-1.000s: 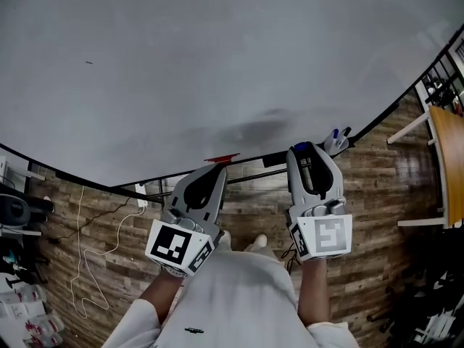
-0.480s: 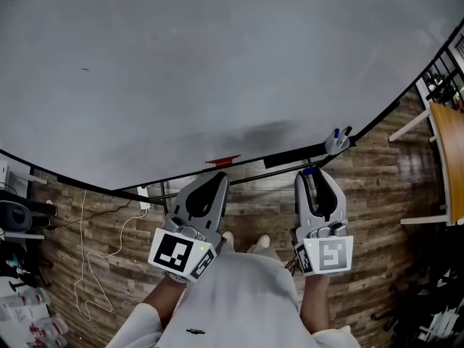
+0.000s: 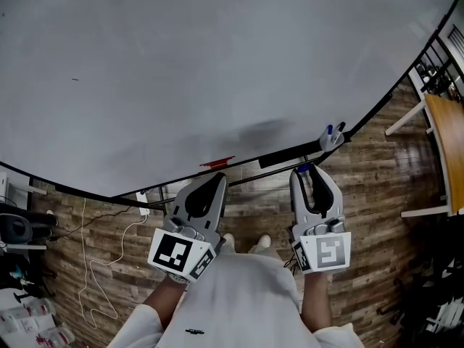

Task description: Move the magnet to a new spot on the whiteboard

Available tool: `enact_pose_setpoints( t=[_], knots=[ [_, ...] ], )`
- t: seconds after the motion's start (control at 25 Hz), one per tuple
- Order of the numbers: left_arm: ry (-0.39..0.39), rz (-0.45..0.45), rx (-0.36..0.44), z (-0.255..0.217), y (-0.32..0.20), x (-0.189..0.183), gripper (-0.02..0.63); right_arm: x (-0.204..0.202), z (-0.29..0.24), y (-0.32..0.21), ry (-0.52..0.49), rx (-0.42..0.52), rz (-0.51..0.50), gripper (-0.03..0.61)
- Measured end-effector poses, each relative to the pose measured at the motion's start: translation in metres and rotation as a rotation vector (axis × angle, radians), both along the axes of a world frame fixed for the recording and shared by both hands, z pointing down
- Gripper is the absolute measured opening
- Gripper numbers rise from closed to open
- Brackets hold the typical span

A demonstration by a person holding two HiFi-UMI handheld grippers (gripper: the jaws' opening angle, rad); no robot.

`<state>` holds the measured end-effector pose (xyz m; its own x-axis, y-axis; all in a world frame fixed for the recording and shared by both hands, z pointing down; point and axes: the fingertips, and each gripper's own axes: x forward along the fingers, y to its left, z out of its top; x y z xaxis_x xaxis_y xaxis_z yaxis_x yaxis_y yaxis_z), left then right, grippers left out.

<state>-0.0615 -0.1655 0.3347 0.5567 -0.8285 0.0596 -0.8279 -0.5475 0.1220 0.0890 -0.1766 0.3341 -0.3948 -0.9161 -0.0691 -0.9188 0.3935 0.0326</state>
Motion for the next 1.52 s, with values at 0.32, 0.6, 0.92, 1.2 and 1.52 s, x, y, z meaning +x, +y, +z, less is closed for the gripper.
enact_pose_setpoints(
  t=[0.32, 0.6, 0.92, 1.2, 1.52],
  knots=[
    [-0.012, 0.068, -0.001, -0.004, -0.007, 0.026, 0.006, 0.019, -0.029, -0.011, -0.003, 0.053, 0.047, 0.13],
    [-0.025, 0.104, 0.021, -0.014, -0.02, 0.045, 0.006, 0.036, -0.051, -0.03, -0.002, 0.08, 0.081, 0.13],
    [-0.024, 0.105, 0.035, -0.025, -0.038, 0.06, 0.006, 0.053, -0.078, -0.063, -0.009, 0.106, 0.089, 0.13],
    [-0.019, 0.092, 0.058, -0.033, -0.044, 0.065, 0.006, 0.058, -0.088, -0.086, -0.009, 0.131, 0.084, 0.13],
    [-0.016, 0.091, 0.055, -0.036, -0.065, 0.075, 0.006, 0.055, -0.104, -0.126, 0.001, 0.14, 0.068, 0.13]
  ],
)
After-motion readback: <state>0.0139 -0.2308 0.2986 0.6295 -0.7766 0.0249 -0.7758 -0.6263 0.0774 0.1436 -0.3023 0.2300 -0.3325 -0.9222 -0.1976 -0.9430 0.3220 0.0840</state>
